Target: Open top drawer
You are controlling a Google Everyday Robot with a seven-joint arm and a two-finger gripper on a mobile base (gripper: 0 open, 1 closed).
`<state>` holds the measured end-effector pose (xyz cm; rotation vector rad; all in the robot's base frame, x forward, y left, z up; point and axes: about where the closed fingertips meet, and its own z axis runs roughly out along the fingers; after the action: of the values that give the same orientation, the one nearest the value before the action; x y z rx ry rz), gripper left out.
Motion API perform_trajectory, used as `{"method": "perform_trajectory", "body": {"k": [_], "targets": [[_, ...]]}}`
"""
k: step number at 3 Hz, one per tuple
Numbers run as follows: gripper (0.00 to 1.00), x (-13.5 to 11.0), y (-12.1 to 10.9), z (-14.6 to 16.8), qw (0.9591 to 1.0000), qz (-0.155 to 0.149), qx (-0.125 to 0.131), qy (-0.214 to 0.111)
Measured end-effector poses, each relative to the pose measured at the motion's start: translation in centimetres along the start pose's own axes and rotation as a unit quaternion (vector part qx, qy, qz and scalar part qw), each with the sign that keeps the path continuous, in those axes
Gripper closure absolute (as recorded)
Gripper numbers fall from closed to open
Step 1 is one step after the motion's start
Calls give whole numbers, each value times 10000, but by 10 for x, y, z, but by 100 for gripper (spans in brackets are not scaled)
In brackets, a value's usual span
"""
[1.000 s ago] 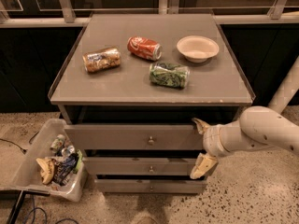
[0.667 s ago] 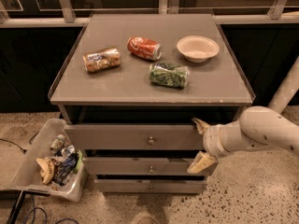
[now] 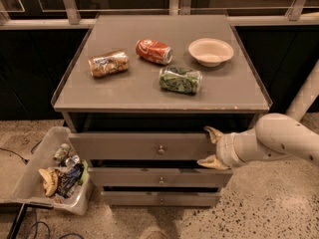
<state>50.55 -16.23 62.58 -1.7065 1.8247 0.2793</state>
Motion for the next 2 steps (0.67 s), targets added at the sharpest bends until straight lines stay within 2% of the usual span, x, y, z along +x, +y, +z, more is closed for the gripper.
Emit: {"method": "perform_trajectory", "body": {"k": [1, 2], "targets": [[89, 0, 0, 0, 10000, 0, 0, 0], [100, -3, -1, -4, 10000, 0, -1, -1]]}}
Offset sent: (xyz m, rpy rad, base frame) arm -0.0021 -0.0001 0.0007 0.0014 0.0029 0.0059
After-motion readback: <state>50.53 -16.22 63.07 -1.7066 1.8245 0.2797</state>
